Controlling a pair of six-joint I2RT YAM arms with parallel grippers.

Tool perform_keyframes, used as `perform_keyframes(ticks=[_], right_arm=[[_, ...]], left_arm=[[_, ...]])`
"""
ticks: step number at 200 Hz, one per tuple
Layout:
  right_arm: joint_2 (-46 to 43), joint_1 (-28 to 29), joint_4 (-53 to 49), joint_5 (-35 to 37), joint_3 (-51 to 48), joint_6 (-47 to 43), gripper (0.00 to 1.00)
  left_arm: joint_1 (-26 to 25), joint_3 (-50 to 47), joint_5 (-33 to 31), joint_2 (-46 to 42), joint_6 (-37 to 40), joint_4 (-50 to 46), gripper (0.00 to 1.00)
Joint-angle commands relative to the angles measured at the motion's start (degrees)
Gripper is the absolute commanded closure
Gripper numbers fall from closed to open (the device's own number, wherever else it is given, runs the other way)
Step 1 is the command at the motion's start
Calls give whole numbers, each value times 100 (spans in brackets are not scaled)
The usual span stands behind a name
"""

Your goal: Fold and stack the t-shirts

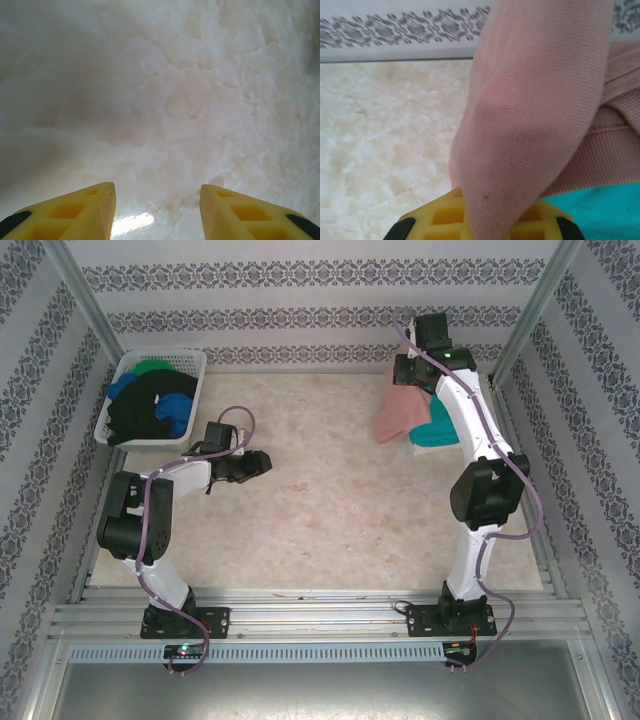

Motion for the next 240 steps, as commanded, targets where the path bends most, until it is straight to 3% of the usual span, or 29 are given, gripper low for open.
perform_keyframes(ticks=[1,18,58,92,148,169,182,206,220,240], right_arm=[[233,-282,-255,-306,564,-86,100],[498,-666,-326,-836,735,-86,100],[1032,-1348,-415,-1025,1003,-415,100],[1699,-1907,-869,-1652,1811,72,100],[2107,-2147,-961,-1249,2193,-318,100],[2286,-2206,-1093,-738,2185,-410,91],[2420,-2275,-1213,-475,2267,-303,79],[2602,-2459,-1393,-548,2447,-108,77],[2580,-2534,-1592,-382,2519,51,58],[2269,-2468,-1705,-203,2305,68,54]], left_arm=[[83,-75,65,-196,142,-78,52],[94,-126,70,-248,128,-82,52],[100,-214,-22,-485,225,-264,52],[126,-342,-121,-629,251,-337,52],[183,-387,-251,-833,378,-608,52],[180,-379,-246,-882,382,-633,52],[191,-374,-231,-917,383,-645,52],[193,-385,-277,-1008,414,-700,52],[189,-422,-289,-1077,419,-708,52],[197,-443,-289,-1126,458,-726,51]])
